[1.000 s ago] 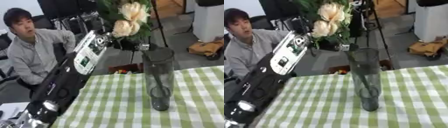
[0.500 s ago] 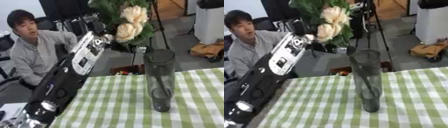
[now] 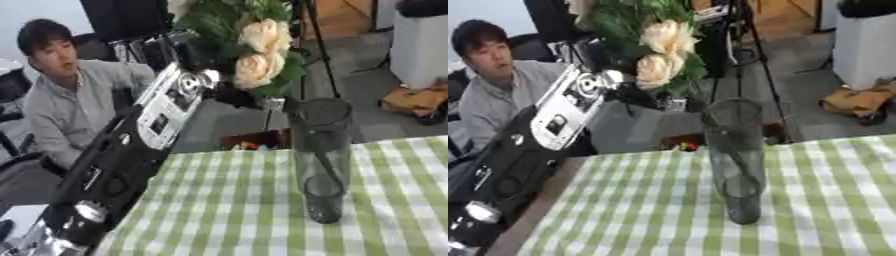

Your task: Arrange flowers into the vase.

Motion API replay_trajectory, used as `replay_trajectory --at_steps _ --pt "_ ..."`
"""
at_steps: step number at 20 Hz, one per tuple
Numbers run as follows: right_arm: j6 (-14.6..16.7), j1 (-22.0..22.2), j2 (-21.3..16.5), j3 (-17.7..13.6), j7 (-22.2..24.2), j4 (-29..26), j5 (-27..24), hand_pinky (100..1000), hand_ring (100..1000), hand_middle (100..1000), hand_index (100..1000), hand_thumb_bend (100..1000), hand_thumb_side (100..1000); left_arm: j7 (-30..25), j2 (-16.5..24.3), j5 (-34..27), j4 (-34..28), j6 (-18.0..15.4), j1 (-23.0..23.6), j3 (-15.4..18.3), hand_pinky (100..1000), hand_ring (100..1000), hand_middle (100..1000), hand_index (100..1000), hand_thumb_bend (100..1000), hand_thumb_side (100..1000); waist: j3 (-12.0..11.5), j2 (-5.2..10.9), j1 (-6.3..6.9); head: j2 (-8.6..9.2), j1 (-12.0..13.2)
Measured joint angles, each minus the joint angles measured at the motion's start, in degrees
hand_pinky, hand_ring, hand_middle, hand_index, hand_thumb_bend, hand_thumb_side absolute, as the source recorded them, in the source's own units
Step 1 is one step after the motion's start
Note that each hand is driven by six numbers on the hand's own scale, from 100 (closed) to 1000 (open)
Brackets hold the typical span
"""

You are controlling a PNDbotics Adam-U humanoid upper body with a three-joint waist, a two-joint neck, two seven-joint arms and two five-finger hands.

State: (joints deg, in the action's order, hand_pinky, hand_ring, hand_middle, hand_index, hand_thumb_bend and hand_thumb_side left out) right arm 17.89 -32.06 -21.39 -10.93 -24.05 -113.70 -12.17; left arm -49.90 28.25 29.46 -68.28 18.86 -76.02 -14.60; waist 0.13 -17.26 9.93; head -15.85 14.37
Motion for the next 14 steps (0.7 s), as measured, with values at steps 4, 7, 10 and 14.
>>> replay_trajectory --at_steps 4,7,10,14 --pt "-0.01 0.23 0.0 0.0 -0.04 0.0 0.02 734 809 808 825 100 1000 -0.58 0.67 -0.49 -0.43 0.03 0.5 0.0 871 988 1000 1000 580 837 -0.17 0.2 0.0 -0.38 -0.39" --pt "0.02 0.23 0.01 0.0 -0.19 0.0 0.09 734 809 808 825 100 1000 -0.7 1.09 -0.87 -0.78 0.09 0.8 0.0 869 987 1000 1000 572 838 -0.2 0.34 0.0 -0.65 -0.58" --pt "0.05 0.23 0.03 0.0 -0.32 0.0 0.28 735 809 808 825 100 1000 -0.7 1.19 -1.28 -1.03 0.09 0.92 0.0 871 987 1000 1000 572 836 -0.23 0.34 0.0 -0.72 -0.72" --pt "-0.01 0.24 0.06 0.0 -0.46 0.0 0.48 735 809 808 825 100 1000 -0.7 1.53 -1.51 -1.06 0.09 1.09 -0.13 877 989 1000 1000 570 832 -0.53 0.36 0.0 -0.77 -0.89"
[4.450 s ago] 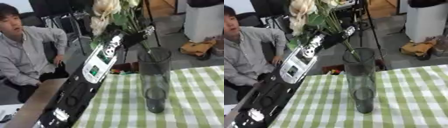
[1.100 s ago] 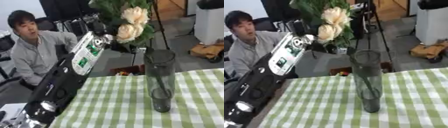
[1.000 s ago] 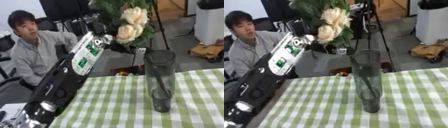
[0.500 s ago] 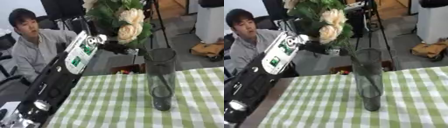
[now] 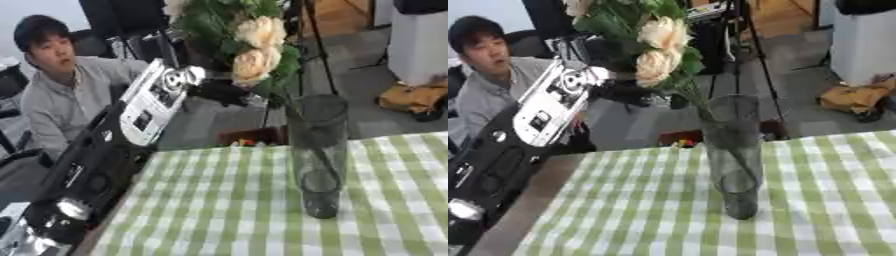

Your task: Arrange flowers into the vase.

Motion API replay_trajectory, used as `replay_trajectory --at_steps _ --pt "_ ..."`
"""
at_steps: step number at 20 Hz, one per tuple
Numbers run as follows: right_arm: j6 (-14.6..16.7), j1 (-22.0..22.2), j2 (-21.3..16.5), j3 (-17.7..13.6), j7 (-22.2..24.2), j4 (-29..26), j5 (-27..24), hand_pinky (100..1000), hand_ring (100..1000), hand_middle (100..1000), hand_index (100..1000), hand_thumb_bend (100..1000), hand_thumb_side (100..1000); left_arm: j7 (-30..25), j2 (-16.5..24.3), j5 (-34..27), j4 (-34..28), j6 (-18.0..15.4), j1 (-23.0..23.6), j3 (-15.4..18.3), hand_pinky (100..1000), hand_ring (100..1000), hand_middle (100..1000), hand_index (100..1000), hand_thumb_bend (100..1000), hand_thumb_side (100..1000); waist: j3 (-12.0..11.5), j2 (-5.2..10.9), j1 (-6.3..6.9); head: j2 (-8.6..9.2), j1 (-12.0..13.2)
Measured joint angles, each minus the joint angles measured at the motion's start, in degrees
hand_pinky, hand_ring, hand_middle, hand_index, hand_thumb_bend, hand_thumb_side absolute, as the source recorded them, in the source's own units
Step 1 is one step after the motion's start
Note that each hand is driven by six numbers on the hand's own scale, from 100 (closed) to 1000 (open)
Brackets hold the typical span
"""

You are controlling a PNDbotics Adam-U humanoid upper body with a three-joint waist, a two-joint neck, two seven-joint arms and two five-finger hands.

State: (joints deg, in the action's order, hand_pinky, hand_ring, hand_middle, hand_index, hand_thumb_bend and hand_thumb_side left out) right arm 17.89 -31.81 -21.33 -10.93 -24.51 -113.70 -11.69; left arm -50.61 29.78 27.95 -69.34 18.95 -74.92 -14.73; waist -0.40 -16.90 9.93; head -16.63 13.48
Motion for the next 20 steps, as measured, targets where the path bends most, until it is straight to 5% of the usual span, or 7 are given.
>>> replay_trajectory --at_steps 20 --pt "0.5 -0.02 0.41 0.02 -0.96 0.0 0.96 731 808 808 825 100 1000 -0.38 5.59 -2.76 -1.72 -0.42 7.0 -2.09 888 986 1000 1000 577 829 -1.96 2.0 -1.74 -2.91 -0.52"
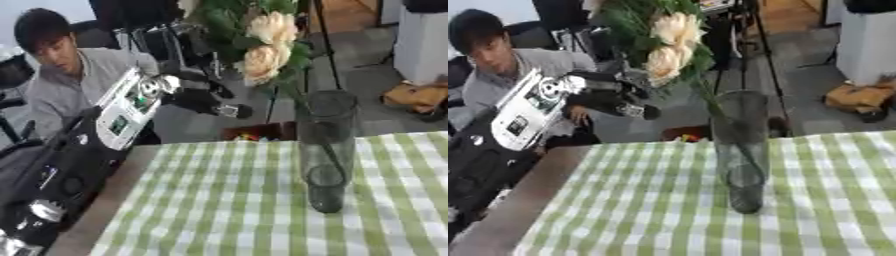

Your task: Arrange flowers into the vase.

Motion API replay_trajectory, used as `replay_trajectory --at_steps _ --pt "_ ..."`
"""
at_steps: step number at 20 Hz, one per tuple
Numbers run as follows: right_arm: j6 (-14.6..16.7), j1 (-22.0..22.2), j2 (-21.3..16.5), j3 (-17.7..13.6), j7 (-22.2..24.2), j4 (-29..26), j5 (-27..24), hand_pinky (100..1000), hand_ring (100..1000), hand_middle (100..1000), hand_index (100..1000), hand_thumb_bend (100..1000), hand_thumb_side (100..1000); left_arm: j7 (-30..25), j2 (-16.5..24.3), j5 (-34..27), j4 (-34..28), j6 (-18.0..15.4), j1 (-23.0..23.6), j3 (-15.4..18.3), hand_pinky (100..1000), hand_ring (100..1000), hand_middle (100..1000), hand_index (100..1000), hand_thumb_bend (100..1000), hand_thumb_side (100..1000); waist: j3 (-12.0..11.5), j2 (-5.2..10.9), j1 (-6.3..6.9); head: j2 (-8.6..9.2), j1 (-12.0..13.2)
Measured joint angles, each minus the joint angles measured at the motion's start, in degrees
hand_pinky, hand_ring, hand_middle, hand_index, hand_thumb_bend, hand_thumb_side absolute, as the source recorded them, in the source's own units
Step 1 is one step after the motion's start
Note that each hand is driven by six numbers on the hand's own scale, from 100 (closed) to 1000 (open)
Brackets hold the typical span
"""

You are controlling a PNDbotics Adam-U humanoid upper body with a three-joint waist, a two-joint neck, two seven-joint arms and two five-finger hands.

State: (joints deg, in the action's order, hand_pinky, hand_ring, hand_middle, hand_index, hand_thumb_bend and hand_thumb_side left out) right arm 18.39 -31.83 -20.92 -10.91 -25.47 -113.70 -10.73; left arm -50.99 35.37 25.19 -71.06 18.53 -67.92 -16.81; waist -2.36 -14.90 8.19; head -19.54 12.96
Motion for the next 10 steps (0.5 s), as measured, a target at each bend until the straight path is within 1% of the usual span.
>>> replay_trajectory --at_steps 3,7,10 --pt "0.13 -0.01 0.01 0.0 -0.19 0.0 0.08 731 808 808 825 100 1000 -0.12 2.31 -2.07 -3.17 -0.15 2.86 -0.3 881 980 1000 1000 564 837 -0.39 0.36 -0.53 -0.68 0.04" --pt "0.29 -0.01 0.02 0.0 -0.47 0.0 0.32 730 807 807 825 100 1000 -0.11 5.14 -5.08 -8.24 -0.12 6.19 -0.25 877 975 1000 1000 547 845 -0.88 0.98 -0.92 -1.32 0.16" --pt "0.39 -0.01 0.05 0.0 -0.73 0.0 0.51 729 807 807 825 100 1000 -0.11 7.04 -7.39 -12.31 -0.13 8.65 0.62 865 963 985 1000 506 861 -1.39 1.51 -1.45 -1.58 0.27"
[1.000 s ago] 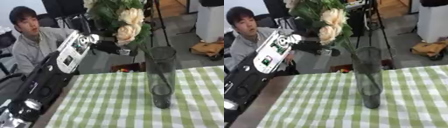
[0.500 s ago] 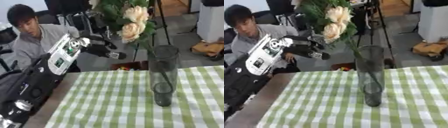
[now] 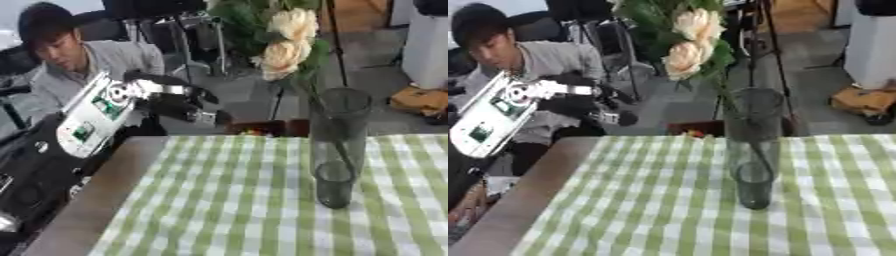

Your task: Arrange flowers into the vase.

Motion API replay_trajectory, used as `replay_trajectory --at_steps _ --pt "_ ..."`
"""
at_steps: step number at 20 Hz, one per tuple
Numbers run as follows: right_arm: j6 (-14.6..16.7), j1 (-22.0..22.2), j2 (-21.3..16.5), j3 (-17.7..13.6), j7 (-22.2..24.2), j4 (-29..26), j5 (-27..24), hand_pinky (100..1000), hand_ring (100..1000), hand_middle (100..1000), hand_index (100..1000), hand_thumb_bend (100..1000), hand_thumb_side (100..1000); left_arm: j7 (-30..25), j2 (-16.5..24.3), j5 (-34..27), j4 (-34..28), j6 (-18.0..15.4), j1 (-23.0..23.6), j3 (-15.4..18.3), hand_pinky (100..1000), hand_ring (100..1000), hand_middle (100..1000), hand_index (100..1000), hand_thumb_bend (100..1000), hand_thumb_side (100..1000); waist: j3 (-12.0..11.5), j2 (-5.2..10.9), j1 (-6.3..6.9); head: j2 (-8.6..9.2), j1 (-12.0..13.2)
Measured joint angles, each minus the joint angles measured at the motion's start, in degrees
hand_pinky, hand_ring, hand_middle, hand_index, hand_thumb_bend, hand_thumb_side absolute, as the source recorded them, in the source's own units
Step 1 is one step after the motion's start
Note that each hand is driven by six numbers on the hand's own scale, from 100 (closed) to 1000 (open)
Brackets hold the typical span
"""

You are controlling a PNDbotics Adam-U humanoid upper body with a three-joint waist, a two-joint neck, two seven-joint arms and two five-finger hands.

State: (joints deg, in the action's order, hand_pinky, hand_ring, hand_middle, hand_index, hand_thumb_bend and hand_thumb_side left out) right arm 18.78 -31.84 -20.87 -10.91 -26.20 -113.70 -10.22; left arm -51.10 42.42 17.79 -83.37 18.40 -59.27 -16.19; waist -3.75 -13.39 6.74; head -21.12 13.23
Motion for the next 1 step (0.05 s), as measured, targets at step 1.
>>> replay_trajectory --at_steps 1 --pt "0.04 0.0 0.0 0.0 -0.08 0.0 0.03 728 807 807 825 100 1000 -0.01 0.58 -0.76 -1.36 -0.02 0.84 0.54 863 962 981 1000 497 866 -0.21 0.14 -0.15 -0.01 0.0"
